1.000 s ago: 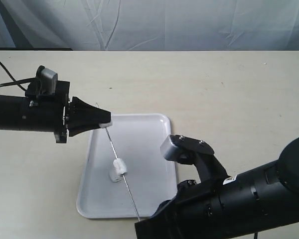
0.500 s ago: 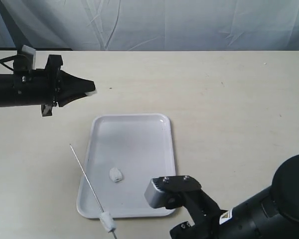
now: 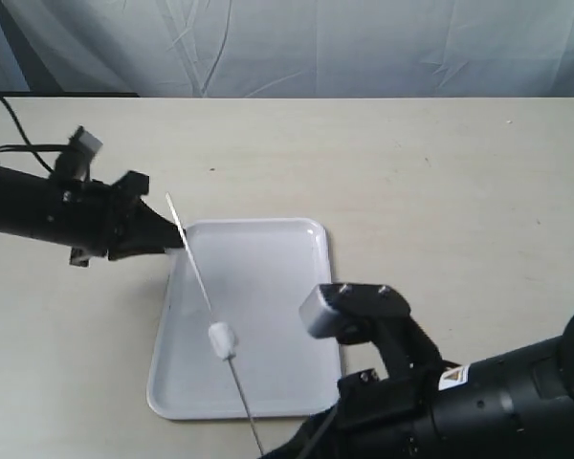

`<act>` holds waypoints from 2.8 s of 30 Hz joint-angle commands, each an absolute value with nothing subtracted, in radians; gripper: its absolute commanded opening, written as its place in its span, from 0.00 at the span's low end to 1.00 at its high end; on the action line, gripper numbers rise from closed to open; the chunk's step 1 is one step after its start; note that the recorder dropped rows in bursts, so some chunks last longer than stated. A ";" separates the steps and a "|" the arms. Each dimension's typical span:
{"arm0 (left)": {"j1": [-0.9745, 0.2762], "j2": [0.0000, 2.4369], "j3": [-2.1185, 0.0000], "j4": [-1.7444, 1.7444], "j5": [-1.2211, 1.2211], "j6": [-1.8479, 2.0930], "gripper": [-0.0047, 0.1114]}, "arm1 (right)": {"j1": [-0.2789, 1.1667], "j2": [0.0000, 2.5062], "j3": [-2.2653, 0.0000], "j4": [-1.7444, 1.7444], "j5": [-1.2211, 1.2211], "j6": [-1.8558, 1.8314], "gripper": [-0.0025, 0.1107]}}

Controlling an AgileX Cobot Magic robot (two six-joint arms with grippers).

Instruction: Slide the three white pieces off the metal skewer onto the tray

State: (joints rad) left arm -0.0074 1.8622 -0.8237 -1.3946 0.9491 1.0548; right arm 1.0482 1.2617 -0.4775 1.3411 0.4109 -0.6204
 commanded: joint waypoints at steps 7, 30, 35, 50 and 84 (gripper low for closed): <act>-0.210 1.942 -0.818 -1.332 0.850 1.024 0.19 | 1.048 1.149 -0.474 1.364 0.317 -0.599 0.02; -0.213 1.949 -0.849 -1.605 1.221 1.084 0.42 | 1.048 1.354 -0.474 1.443 0.012 -0.538 0.02; -0.218 1.949 -0.849 -1.604 1.221 1.084 0.42 | 1.048 1.354 -0.476 1.441 0.025 -0.538 0.02; -0.299 1.949 -0.849 -1.633 1.221 1.122 0.42 | 1.048 1.380 -0.511 1.445 0.074 -0.538 0.02; -0.312 1.886 -0.849 -1.521 1.221 1.106 0.45 | 1.048 1.437 -0.526 1.430 0.020 -0.550 0.02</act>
State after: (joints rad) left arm -0.3069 1.8956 -0.8445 -1.5464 1.2075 1.1032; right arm 1.0482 1.4337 -0.5209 1.4409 0.0323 -0.5428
